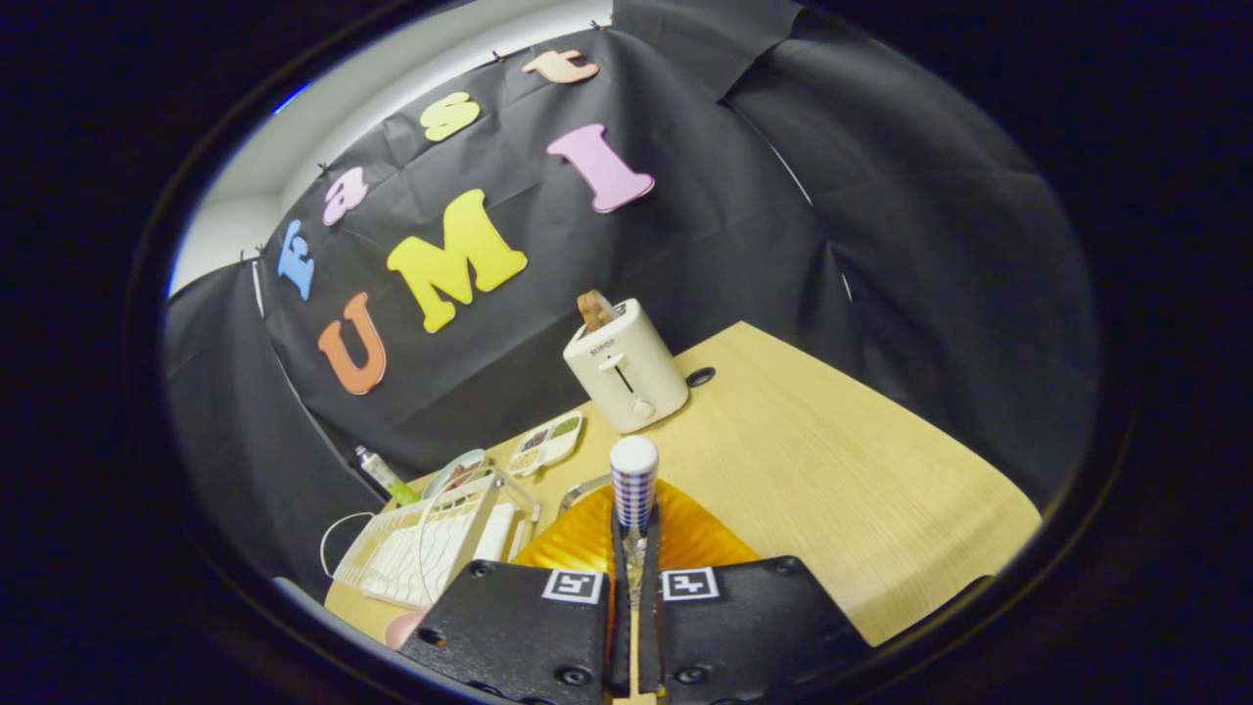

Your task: Take the plate from the dish rack, then take the spoon from the basket and place it into the plate.

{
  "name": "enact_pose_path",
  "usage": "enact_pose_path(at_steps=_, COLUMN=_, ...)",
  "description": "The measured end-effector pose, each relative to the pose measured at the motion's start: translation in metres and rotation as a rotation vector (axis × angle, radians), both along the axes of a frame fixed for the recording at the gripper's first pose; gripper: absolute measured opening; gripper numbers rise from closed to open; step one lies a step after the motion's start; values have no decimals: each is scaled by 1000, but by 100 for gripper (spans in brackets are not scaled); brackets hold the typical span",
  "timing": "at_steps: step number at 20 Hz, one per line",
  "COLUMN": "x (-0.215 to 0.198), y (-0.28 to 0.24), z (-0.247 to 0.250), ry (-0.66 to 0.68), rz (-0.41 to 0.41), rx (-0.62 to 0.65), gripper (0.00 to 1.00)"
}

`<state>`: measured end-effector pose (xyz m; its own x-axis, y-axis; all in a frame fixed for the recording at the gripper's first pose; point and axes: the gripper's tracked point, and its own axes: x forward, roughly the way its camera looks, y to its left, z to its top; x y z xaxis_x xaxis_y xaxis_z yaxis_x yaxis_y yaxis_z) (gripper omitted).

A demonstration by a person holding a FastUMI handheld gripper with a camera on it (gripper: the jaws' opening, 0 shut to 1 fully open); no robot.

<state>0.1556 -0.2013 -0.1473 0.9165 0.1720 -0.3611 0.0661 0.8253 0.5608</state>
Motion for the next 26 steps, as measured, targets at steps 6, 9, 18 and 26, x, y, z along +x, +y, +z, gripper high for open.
enact_pose_path(at_steps=6, x=-12, y=-18, z=46, ry=-86, rz=-114, rx=-57, gripper=7)
enact_pose_path(at_steps=9, x=-26, y=-20, z=83, ry=-150, rz=-171, rx=-84, gripper=7)
enact_pose_path(at_steps=18, x=-94, y=72, z=146, ry=-233, rz=-95, rx=-121, gripper=7)
enact_pose_path(at_steps=26, x=-128, y=199, z=82, ry=-185, rz=92, rx=-155, gripper=7)
